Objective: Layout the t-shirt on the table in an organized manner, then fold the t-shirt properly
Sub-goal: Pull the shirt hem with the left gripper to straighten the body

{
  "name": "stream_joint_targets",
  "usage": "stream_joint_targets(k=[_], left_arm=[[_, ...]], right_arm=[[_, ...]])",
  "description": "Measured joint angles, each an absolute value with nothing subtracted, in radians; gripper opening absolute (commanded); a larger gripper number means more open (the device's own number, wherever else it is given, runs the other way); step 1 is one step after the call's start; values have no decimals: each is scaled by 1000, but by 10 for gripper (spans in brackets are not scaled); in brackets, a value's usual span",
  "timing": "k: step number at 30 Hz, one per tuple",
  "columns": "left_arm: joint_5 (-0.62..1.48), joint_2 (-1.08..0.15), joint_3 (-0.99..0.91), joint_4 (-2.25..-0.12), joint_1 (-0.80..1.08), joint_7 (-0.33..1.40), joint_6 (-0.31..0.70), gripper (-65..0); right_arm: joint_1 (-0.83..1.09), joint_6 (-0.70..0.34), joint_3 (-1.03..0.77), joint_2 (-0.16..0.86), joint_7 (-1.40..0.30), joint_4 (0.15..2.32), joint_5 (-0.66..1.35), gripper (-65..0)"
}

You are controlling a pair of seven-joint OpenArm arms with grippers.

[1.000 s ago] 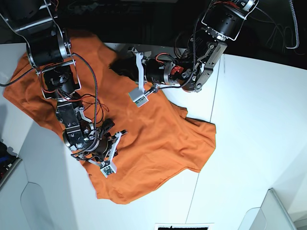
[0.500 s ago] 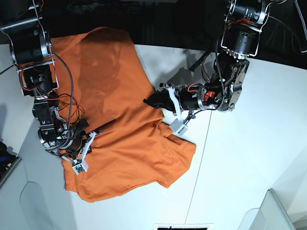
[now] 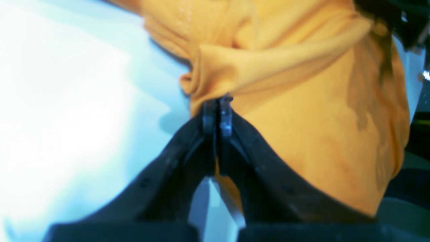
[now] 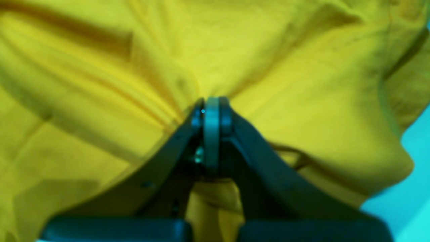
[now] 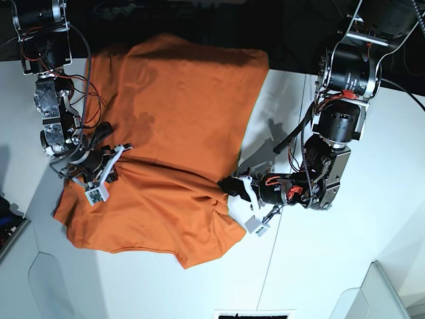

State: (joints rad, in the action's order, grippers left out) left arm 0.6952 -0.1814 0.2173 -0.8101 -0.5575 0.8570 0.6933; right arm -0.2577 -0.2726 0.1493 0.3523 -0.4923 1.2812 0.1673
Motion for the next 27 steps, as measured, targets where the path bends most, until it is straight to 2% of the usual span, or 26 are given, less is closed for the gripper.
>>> stream_joint_targets(k=[4, 7, 11, 16, 19, 24, 27], left_arm=[[710, -184, 216, -812, -613, 880, 693, -640], [854, -203, 218, -829, -624, 921, 691, -636], [1033, -258, 217, -943, -595, 1065, 688, -636], [1194, -284, 216, -1194, -416, 1253, 689, -637], [1281, -278, 250, -1341, -266, 1294, 691, -637], [1240, -266, 333, -1446, -117, 1248, 693, -637], [1059, -240, 363, -1438, -59, 1151, 690, -637]], right_arm=[[-202, -273, 102, 353, -514, 1351, 167, -650], [-214, -267, 87, 352, -526, 1357, 164, -650], [-264, -260, 73, 353, -526, 1357, 164, -650], [-344, -260, 72, 352, -473, 1313, 165, -650], [-435, -258, 71, 324, -457, 1200, 161, -650], [-600, -347, 70, 239, -410, 935, 128, -650], [-656, -375, 74, 210, -377, 805, 54, -650]])
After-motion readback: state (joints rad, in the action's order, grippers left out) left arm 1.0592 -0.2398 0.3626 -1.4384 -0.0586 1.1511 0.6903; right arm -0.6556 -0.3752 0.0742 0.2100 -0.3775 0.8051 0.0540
